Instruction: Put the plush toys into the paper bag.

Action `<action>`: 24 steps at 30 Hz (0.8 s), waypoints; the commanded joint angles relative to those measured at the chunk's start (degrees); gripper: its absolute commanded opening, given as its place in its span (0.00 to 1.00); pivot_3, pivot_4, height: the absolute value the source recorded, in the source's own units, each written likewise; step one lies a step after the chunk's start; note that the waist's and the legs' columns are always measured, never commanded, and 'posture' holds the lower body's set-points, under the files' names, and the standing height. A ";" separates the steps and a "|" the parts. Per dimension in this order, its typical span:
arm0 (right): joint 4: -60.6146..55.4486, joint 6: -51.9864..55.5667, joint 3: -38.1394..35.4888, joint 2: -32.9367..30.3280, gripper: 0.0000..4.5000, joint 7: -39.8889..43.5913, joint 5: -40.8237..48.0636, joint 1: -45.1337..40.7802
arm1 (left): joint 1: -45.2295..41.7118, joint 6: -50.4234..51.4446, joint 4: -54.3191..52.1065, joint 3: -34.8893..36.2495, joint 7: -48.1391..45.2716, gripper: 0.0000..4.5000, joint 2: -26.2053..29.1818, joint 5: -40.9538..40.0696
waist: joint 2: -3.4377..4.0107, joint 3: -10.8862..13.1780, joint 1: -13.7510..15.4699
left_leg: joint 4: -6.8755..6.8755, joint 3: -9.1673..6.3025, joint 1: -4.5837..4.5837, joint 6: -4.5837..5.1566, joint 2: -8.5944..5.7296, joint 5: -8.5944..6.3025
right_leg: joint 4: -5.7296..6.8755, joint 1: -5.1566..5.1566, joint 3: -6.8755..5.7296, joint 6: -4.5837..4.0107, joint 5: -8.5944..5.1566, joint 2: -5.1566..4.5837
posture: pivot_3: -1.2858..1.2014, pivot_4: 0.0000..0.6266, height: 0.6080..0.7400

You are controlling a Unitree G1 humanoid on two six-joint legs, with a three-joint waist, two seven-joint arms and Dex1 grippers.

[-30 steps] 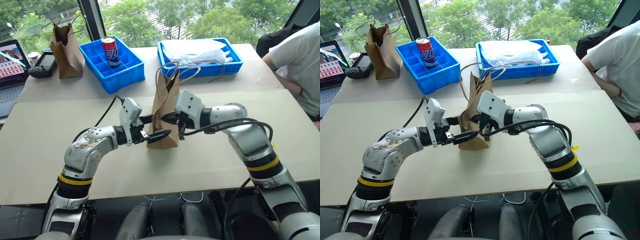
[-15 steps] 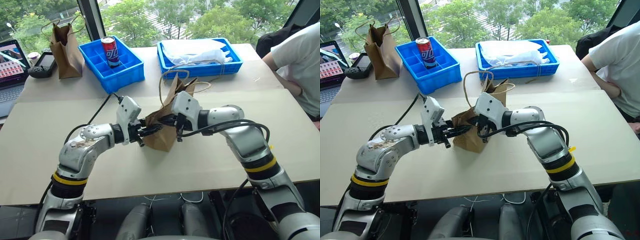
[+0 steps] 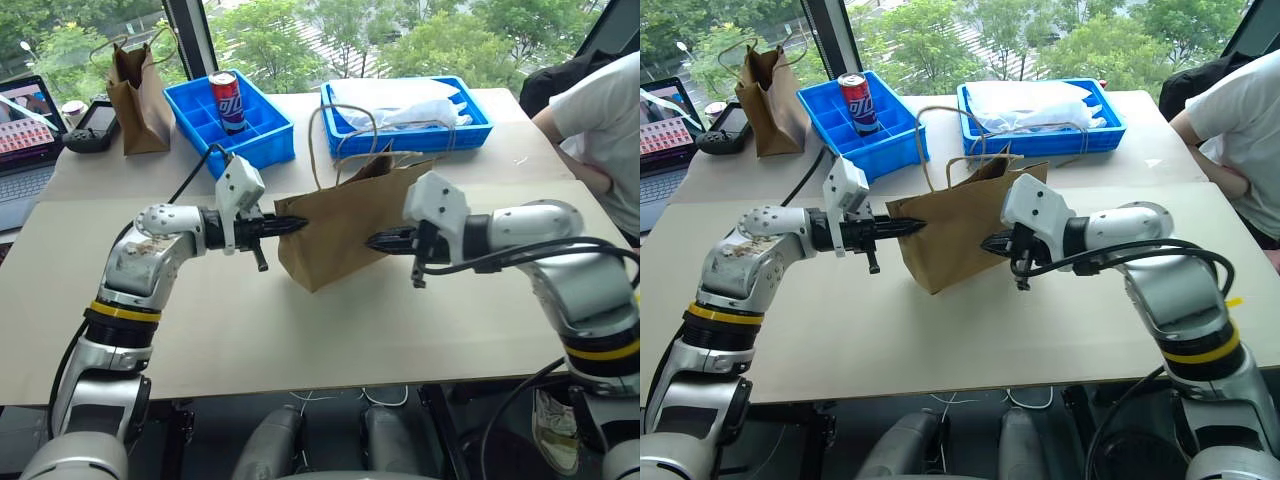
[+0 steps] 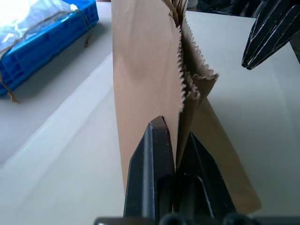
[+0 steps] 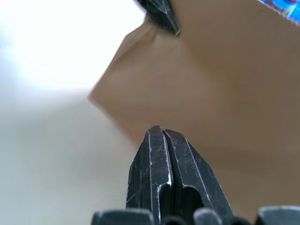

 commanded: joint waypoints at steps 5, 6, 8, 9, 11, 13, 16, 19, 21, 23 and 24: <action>-7.87 8.56 -18.81 -9.49 0.00 1.08 8.49 15.70 | -8.60 -19.53 19.80 -1.33 -23.35 0.01 -0.11 2.37 | 0.00 0.00 0.25 | 0.00 0.02 -0.02 0.11 0.02 -0.06 | -0.33 0.15 -0.05 0.00 0.00 -0.02 | 0.52 0.24 1.00; -8.00 8.51 -20.43 -10.01 0.00 0.99 8.84 17.65 | -9.33 -21.85 22.23 -2.08 -25.01 0.01 -0.04 2.90 | 0.00 0.00 0.18 | 0.00 0.04 -0.01 0.13 0.01 -0.07 | -0.37 0.17 -0.04 0.00 0.00 -0.04 | 0.52 0.24 1.00; -7.84 7.91 -23.08 -10.56 0.00 0.88 9.12 21.00 | -10.60 -24.15 25.28 -3.50 -26.66 0.01 0.16 1.81 | -0.01 0.00 0.16 | 0.01 0.08 -0.02 0.15 0.01 -0.08 | -0.37 0.16 -0.03 0.00 0.01 -0.04 | 0.52 0.24 1.00; -7.45 7.51 -24.36 -10.76 0.00 0.78 9.00 22.70 | -11.41 -24.67 26.64 -4.53 -26.90 0.01 0.51 0.68 | -0.01 0.01 0.14 | 0.01 0.08 -0.02 0.15 0.02 -0.08 | -0.38 0.17 -0.03 0.00 0.01 -0.04 | 0.52 0.24 1.00; -6.78 6.45 -25.88 -11.65 0.00 0.84 8.32 25.41 | -12.85 -26.76 29.58 -6.62 -26.90 0.01 1.30 -0.14 | -0.03 0.02 0.21 | 0.01 0.08 -0.03 0.17 0.04 -0.09 | -0.36 0.16 -0.04 0.01 0.00 -0.04 | 0.52 0.24 1.00; -6.20 5.55 -26.86 -11.92 0.00 0.51 8.12 26.64 | -14.05 -30.36 33.28 -8.07 -26.90 0.01 1.53 1.44 | -0.03 0.02 0.18 | 0.01 0.08 -0.03 0.18 0.02 -0.09 | -0.37 0.16 -0.03 0.01 0.00 -0.05 | 0.52 0.24 1.00; -5.46 4.35 -27.10 -12.25 0.00 -0.07 8.28 26.94 | -14.83 -32.26 36.63 -7.87 -26.90 0.01 0.58 2.63 | -0.03 0.02 0.13 | 0.02 0.10 -0.02 0.18 0.03 -0.09 | -0.36 0.18 -0.02 0.01 0.01 -0.05 | 0.52 0.24 1.00; -4.44 2.61 -26.24 -12.43 0.00 -0.95 7.83 25.95 | -14.22 -33.01 38.72 -7.60 -26.89 0.01 0.62 4.38 | -0.04 0.02 0.14 | 0.03 0.10 -0.02 0.18 0.04 -0.09 | -0.36 0.18 -0.03 0.02 0.00 -0.05 | 0.52 0.24 1.00; -3.36 1.43 -25.63 -12.77 0.00 -1.22 7.58 25.28 | -13.74 -30.26 38.76 -6.70 -26.89 0.13 1.28 3.47 | -0.04 0.02 0.12 | 0.04 0.10 -0.02 0.19 0.03 -0.09 | -0.36 0.18 -0.03 0.02 0.00 -0.05 | 0.52 0.24 1.00; -2.23 0.48 -25.14 -13.20 0.00 -1.08 7.50 24.92 | -13.40 -27.78 37.86 -6.17 -26.90 0.24 2.19 2.35 | -0.04 0.02 0.13 | 0.04 0.10 -0.02 0.19 0.03 -0.09 | -0.35 0.18 -0.03 0.02 0.00 -0.05 | 0.52 0.24 1.00; -1.41 -0.23 -24.69 -13.52 0.00 -0.86 7.33 24.71 | -13.17 -27.50 37.31 -5.90 -26.90 0.32 2.94 2.22 | -0.04 0.02 0.12 | 0.04 0.10 -0.02 0.19 0.03 -0.09 | -0.35 0.18 -0.04 0.02 0.00 -0.05 | 0.52 0.24 1.00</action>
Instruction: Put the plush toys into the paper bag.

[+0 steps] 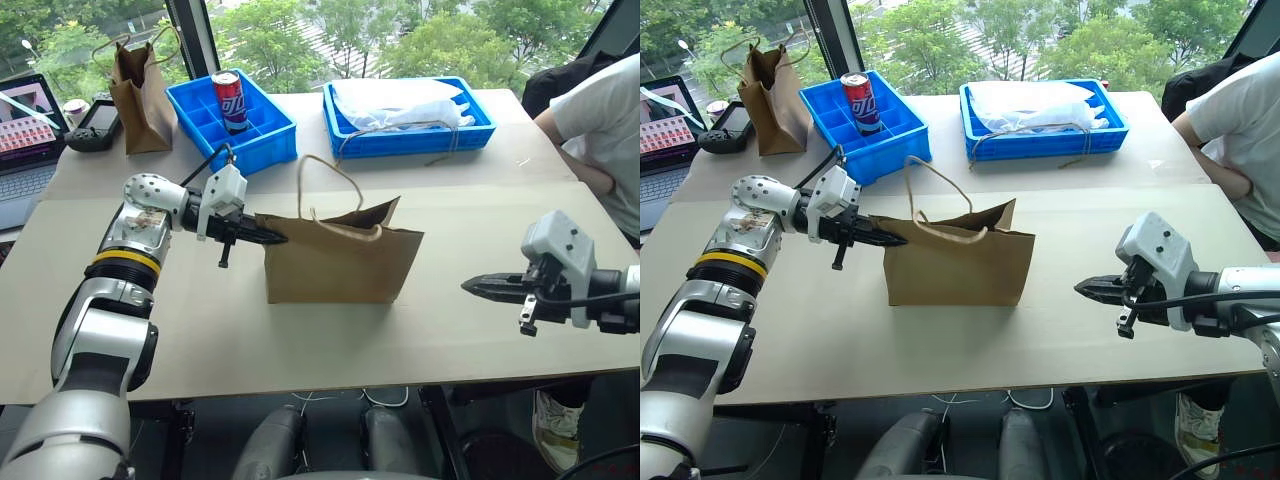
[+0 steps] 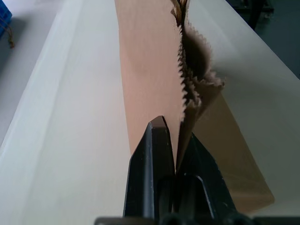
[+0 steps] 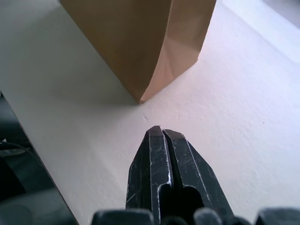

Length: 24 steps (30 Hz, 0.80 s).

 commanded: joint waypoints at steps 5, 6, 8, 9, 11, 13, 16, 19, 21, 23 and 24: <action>6.39 -7.24 2.69 -2.17 0.00 1.84 -1.38 -2.53 | 0.82 9.20 -5.54 4.47 -0.39 0.73 9.69 -5.86 | -0.01 0.01 -0.50 | 0.00 0.00 0.00 0.00 0.01 0.00 | 0.04 -0.04 0.00 0.00 0.00 0.02 | 0.52 0.24 1.00; 7.30 -7.90 2.81 -2.25 0.00 2.29 -1.36 -2.55 | 1.09 10.77 -6.25 5.58 -0.39 0.80 11.19 -6.90 | -0.01 0.01 -0.70 | 0.00 0.00 0.00 0.00 0.02 0.00 | 0.04 -0.05 0.00 0.00 0.00 0.03 | 0.52 0.24 1.00; 8.35 -8.83 2.77 -2.44 0.00 2.82 -1.27 -2.38 | 1.82 13.33 -7.52 7.27 -0.39 0.93 12.84 -7.91 | 0.00 0.00 -0.92 | 0.00 0.00 0.00 0.00 0.03 0.00 | 0.05 -0.07 0.00 0.00 0.00 0.03 | 0.52 0.24 1.00; 9.35 -8.72 2.36 -1.95 0.00 2.77 -0.59 -2.78 | 3.49 15.16 -8.67 9.50 -0.39 0.97 14.85 -8.33 | 0.00 0.00 -1.01 | 0.00 0.00 0.00 0.01 0.03 -0.01 | 0.06 -0.07 0.00 0.01 -0.01 0.03 | 0.52 0.24 1.00; 10.90 -8.77 1.40 -0.92 0.00 2.76 0.59 -3.05 | 7.93 18.08 -11.86 14.15 1.08 0.97 18.16 -9.32 | 0.02 -0.01 -1.28 | 0.00 0.00 0.01 0.02 0.03 -0.01 | 0.04 -0.05 0.01 0.01 -0.01 0.02 | 0.52 0.24 1.00; 12.35 -9.94 0.39 1.15 0.00 1.31 1.08 -3.49 | 14.02 22.41 -16.84 18.04 3.97 0.97 20.47 -10.64 | 0.02 -0.01 -1.71 | -0.01 0.00 0.02 0.03 0.06 -0.03 | 0.08 -0.08 0.02 0.01 -0.01 0.03 | 0.52 0.24 1.00; 13.96 -11.91 -1.34 5.63 0.00 -1.31 1.92 -3.86 | 22.82 31.40 -24.19 23.11 11.92 0.97 20.73 -12.65 | 0.02 -0.01 -1.47 | -0.02 0.00 0.03 0.02 0.10 -0.03 | 0.13 -0.09 0.04 0.01 -0.01 0.04 | 0.52 0.24 1.00; 14.43 -15.38 -3.04 9.80 0.00 -3.37 1.08 -1.77 | 31.67 33.44 -32.69 29.17 23.83 0.97 17.17 -12.62 | 0.02 -0.01 -1.07 | -0.02 -0.02 0.08 0.02 0.12 -0.03 | 0.15 -0.04 0.07 0.00 0.00 0.05 | 0.52 0.24 1.00; 13.60 -16.84 -4.56 12.39 0.00 -4.66 1.33 0.64 | 36.59 31.05 -38.59 32.25 31.01 0.97 13.47 -11.14 | 0.03 -0.02 -0.46 | -0.02 -0.02 0.12 0.01 0.12 -0.03 | 0.12 0.00 0.08 0.00 0.00 0.04 | 0.52 0.24 1.00; 12.05 -17.06 -5.50 14.97 0.00 -6.67 1.92 3.36 | 40.51 30.49 -44.08 33.25 36.77 0.97 10.19 -9.65 | 0.03 -0.02 0.10 | -0.02 -0.02 0.13 0.00 0.12 -0.03 | 0.04 0.05 0.08 -0.01 0.01 0.03 | 0.52 0.24 1.00; 11.25 -16.04 -5.49 16.24 0.00 -8.36 2.25 4.43 | 41.88 31.05 -46.31 33.25 38.12 0.97 8.57 -10.26 | 0.03 -0.02 0.23 | -0.02 -0.02 0.14 -0.01 0.12 -0.03 | 0.03 0.07 0.10 -0.02 0.01 0.03 | 0.52 0.24 1.00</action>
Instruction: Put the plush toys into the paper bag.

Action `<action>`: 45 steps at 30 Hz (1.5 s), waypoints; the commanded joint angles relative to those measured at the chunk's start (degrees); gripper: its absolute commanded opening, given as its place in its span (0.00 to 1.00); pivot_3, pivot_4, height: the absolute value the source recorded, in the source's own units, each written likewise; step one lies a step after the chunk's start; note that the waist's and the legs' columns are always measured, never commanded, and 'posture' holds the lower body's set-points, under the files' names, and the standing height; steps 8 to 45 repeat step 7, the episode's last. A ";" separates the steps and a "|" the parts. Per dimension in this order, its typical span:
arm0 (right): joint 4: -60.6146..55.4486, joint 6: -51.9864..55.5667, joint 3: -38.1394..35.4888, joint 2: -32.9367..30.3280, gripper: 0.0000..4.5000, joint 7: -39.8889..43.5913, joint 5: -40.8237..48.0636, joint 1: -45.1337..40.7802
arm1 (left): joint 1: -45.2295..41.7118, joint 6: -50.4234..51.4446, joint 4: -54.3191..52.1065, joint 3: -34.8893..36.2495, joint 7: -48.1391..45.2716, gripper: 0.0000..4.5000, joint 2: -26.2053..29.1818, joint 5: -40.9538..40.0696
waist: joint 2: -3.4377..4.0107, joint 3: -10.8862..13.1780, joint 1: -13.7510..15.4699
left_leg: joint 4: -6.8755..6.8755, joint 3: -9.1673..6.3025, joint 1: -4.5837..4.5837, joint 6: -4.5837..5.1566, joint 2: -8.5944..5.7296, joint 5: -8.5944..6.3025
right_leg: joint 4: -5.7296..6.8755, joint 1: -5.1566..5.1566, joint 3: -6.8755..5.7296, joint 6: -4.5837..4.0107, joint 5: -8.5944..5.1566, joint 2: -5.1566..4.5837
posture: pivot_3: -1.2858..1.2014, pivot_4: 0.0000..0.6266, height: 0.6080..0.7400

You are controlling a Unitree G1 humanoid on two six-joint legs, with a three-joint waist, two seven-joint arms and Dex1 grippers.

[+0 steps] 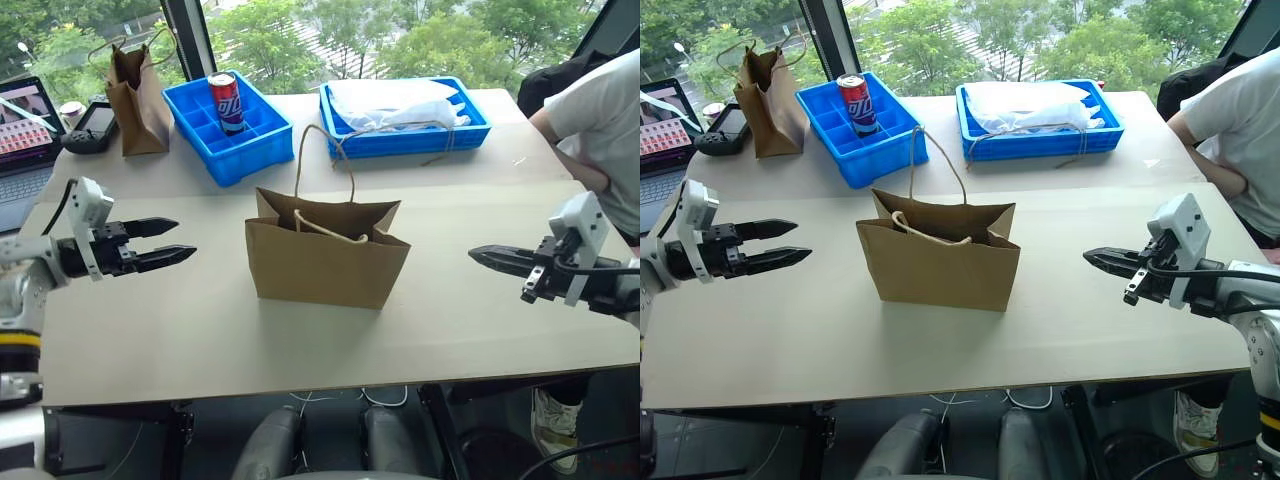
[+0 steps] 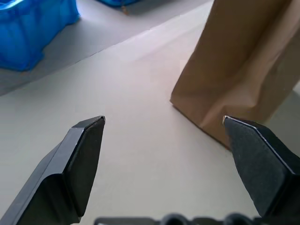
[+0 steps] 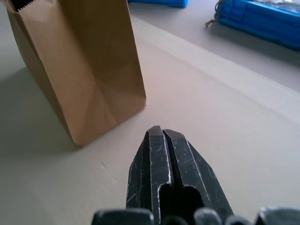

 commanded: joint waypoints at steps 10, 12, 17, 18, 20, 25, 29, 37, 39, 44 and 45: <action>-5.32 0.89 -0.81 6.46 0.00 -8.38 2.89 3.94 | 5.91 0.33 -12.53 -0.11 7.79 0.97 -6.13 -0.47 | 0.04 -0.02 0.09 | 0.00 0.02 0.17 -0.32 0.04 -0.11 | 0.05 0.08 0.03 -0.13 0.08 0.04 | 0.52 0.24 1.00; -5.32 0.89 -0.81 6.46 0.00 -8.38 2.89 3.94 | 5.91 0.33 -12.53 -0.11 7.79 0.97 -6.13 -0.47 | 0.04 -0.02 0.09 | 0.00 0.02 0.17 -0.32 0.04 -0.11 | 0.05 0.08 0.03 -0.13 0.08 0.04 | 0.52 0.24 1.00; -5.32 0.89 -0.81 6.46 0.00 -8.38 2.89 3.94 | 5.91 0.33 -12.53 -0.11 7.79 0.97 -6.13 -0.47 | 0.04 -0.02 0.09 | 0.00 0.02 0.17 -0.32 0.04 -0.11 | 0.05 0.08 0.03 -0.13 0.08 0.04 | 0.52 0.24 1.00; -5.32 0.89 -0.81 6.46 0.00 -8.38 2.89 3.94 | 5.91 0.33 -12.53 -0.11 7.79 0.97 -6.13 -0.47 | 0.04 -0.02 0.09 | 0.00 0.02 0.17 -0.32 0.04 -0.11 | 0.05 0.08 0.03 -0.13 0.08 0.04 | 0.52 0.24 1.00; -5.32 0.89 -0.81 6.46 0.00 -8.38 2.89 3.94 | 5.91 0.33 -12.53 -0.11 7.79 0.97 -6.13 -0.47 | 0.04 -0.02 0.09 | 0.00 0.02 0.17 -0.32 0.04 -0.11 | 0.05 0.08 0.03 -0.13 0.08 0.04 | 0.52 0.24 1.00; -5.32 0.89 -0.81 6.46 0.00 -8.38 2.89 3.94 | 5.91 0.33 -12.53 -0.11 7.79 0.97 -6.13 -0.47 | 0.04 -0.02 0.09 | 0.00 0.02 0.17 -0.32 0.04 -0.11 | 0.05 0.08 0.03 -0.13 0.08 0.04 | 0.52 0.24 1.00; -5.32 0.89 -0.81 6.46 0.00 -8.38 2.89 3.94 | 5.91 0.33 -12.53 -0.11 7.79 0.97 -6.13 -0.47 | 0.04 -0.02 0.09 | 0.00 0.02 0.17 -0.32 0.04 -0.11 | 0.05 0.08 0.03 -0.13 0.08 0.04 | 0.52 0.24 1.00; -5.32 0.89 -0.81 6.46 0.00 -8.38 2.89 3.94 | 5.91 0.33 -12.53 -0.11 7.79 0.97 -6.13 -0.47 | 0.04 -0.02 0.09 | 0.00 0.02 0.17 -0.32 0.04 -0.11 | 0.05 0.08 0.03 -0.13 0.08 0.04 | 0.52 0.24 1.00; -5.32 0.89 -0.81 6.46 0.00 -8.38 2.89 3.94 | 5.91 0.33 -12.53 -0.11 7.79 0.97 -6.13 -0.47 | 0.04 -0.02 0.09 | 0.00 0.02 0.17 -0.32 0.04 -0.11 | 0.05 0.08 0.03 -0.13 0.08 0.04 | 0.52 0.24 1.00; -5.32 0.89 -0.81 6.46 0.00 -8.38 2.89 3.94 | 5.91 0.33 -12.53 -0.11 7.79 0.97 -6.13 -0.47 | 0.04 -0.02 0.09 | 0.00 0.02 0.17 -0.32 0.04 -0.11 | 0.05 0.08 0.03 -0.13 0.08 0.04 | 0.52 0.24 1.00; -5.32 0.89 -0.81 6.46 0.00 -8.38 2.89 3.94 | 5.91 0.33 -12.53 -0.11 7.79 0.97 -6.13 -0.47 | 0.04 -0.02 0.09 | 0.00 0.02 0.17 -0.32 0.04 -0.11 | 0.05 0.08 0.03 -0.13 0.08 0.04 | 0.52 0.24 1.00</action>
